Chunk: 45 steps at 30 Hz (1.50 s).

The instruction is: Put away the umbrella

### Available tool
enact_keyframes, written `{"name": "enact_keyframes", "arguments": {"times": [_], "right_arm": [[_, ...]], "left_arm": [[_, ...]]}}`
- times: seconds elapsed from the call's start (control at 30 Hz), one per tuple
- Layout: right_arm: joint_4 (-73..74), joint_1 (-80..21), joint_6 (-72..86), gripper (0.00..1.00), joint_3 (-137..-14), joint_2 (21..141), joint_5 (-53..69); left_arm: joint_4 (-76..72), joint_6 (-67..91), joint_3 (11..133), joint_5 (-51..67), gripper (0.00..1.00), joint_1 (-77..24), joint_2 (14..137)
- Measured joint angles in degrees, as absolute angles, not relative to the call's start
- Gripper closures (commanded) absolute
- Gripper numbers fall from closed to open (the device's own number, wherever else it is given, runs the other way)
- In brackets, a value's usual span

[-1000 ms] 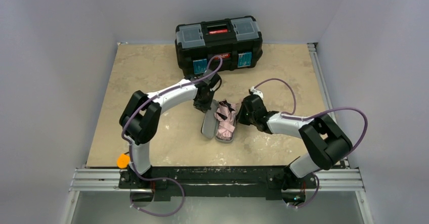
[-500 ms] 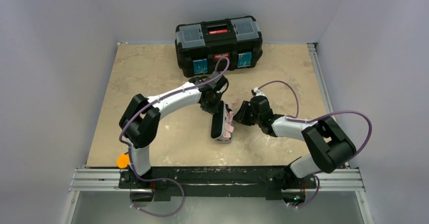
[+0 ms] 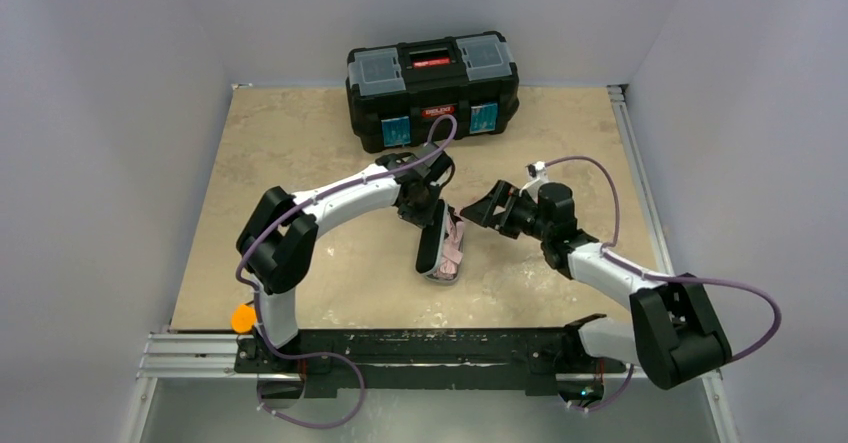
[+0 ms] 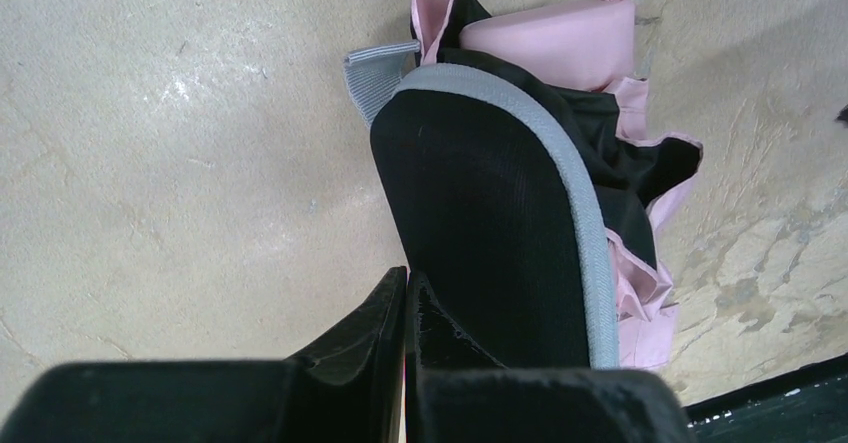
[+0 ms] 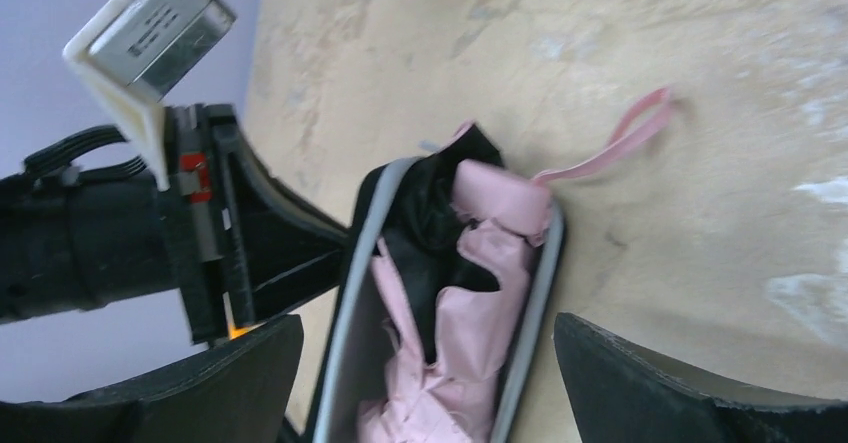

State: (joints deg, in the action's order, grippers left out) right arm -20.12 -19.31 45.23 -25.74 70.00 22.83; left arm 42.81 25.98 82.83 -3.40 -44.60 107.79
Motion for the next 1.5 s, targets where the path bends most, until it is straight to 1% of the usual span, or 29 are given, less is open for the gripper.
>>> {"name": "enact_keyframes", "arguments": {"times": [0.17,0.4,0.7,1.2,1.43,1.47,1.5], "right_arm": [[-26.46,-19.22,49.89,0.01,-25.12,75.22,29.34],[-30.85,-19.20,52.58,0.01,-25.10,82.35,32.75],[-40.16,-19.20,55.51,0.01,-25.19,90.39,36.42],[-41.17,-19.16,55.88,0.01,-25.61,90.91,36.93],[-40.07,-19.16,54.59,0.01,-27.29,95.81,35.90],[-40.16,-19.16,54.41,0.03,-27.66,96.29,36.05],[-40.21,-19.16,54.15,0.06,-28.08,96.53,35.99]], "left_arm": [[42.92,25.98,83.00,-3.62,0.99,-44.91,107.79],[42.98,25.96,84.40,-4.05,0.99,-45.69,107.79],[44.73,25.91,87.68,-5.96,0.99,-47.53,107.79],[44.99,26.48,88.71,-6.09,1.00,-51.40,109.19],[44.84,26.61,88.71,-6.09,1.00,-51.48,109.19],[44.80,26.61,88.71,-6.09,1.00,-51.48,109.19],[44.80,26.63,88.71,-6.09,1.00,-51.48,109.19]]}}
